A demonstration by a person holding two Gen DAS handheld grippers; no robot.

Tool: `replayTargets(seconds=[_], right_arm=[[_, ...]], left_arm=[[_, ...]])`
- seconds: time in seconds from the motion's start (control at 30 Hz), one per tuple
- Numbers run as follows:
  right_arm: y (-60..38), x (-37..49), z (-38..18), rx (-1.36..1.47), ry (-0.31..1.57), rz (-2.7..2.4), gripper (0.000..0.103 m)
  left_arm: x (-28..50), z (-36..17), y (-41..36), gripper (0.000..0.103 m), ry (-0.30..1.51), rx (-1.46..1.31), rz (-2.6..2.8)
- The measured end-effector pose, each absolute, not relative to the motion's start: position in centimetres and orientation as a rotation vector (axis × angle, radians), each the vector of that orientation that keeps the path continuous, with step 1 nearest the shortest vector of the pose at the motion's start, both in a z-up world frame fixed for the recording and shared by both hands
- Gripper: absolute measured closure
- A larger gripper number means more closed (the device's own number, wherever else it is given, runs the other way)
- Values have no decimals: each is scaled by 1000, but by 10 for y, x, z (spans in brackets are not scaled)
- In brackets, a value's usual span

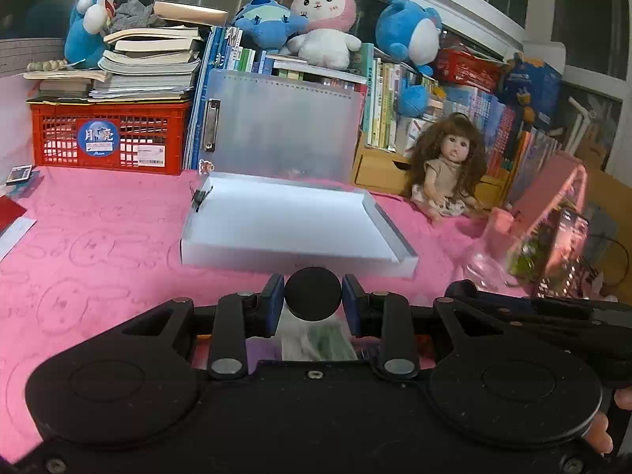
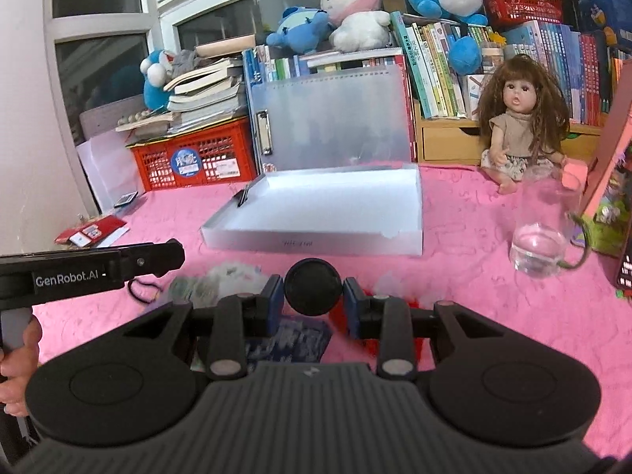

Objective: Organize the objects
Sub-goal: 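Carry both held black caps over the white tray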

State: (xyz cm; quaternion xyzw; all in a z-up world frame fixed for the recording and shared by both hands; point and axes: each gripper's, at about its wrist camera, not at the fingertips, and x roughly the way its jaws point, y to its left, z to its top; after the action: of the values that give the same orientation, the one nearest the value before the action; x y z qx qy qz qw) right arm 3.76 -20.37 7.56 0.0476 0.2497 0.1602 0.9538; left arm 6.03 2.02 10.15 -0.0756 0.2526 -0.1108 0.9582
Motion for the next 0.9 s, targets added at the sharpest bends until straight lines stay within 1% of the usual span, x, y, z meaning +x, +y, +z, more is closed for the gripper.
replayTargets(seconds=[0.5,0.67,0.9], right_arm=[[-211,127,99,85,513,263,65],[-218,157,95,108,551,252,65],[-219,201,85,133,624,259,65]], left_arm=[[167,120,2,73,537,-141,-198],[205,114,-3,73,572,-136,-166],[252,93,-12,73,647,-102,-134]])
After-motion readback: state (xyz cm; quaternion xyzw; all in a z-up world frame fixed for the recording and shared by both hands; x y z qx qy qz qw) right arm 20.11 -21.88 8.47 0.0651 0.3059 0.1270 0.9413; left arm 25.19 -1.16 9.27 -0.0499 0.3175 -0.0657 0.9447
